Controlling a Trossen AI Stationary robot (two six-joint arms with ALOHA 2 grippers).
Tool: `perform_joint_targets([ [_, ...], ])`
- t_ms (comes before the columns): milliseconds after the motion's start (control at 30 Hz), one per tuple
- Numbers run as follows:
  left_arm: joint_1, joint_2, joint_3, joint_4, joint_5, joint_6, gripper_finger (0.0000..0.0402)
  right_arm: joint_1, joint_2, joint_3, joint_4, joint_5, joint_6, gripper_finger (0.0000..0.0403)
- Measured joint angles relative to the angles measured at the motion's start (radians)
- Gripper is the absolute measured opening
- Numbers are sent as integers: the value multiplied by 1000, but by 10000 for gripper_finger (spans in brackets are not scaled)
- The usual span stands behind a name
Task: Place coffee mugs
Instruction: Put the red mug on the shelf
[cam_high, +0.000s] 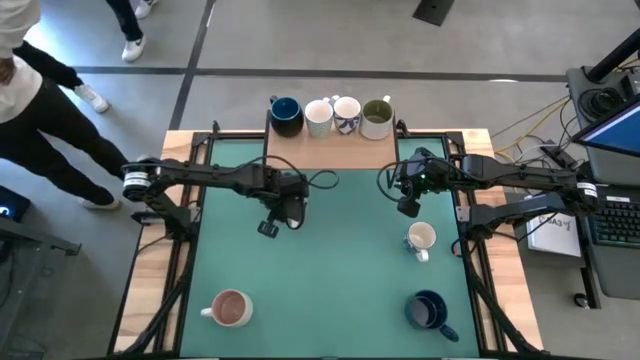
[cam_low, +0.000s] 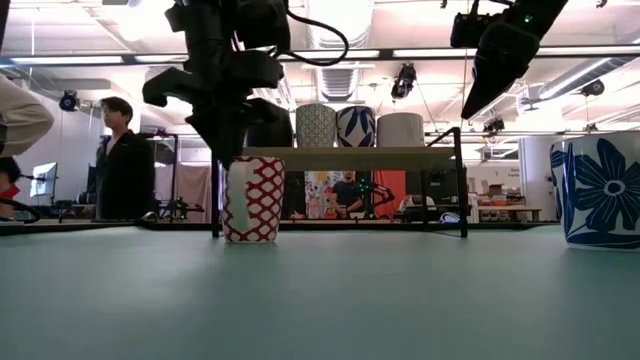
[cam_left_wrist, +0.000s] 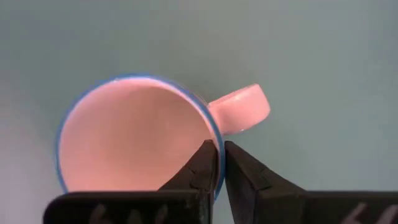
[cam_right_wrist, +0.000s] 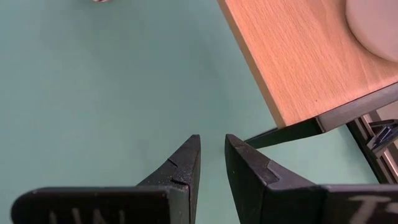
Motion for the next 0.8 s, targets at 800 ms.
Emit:
perform_joint_targets([
  [800,15,1,360,-333,-100,119,3,0,0,0,0,0,0,63],
])
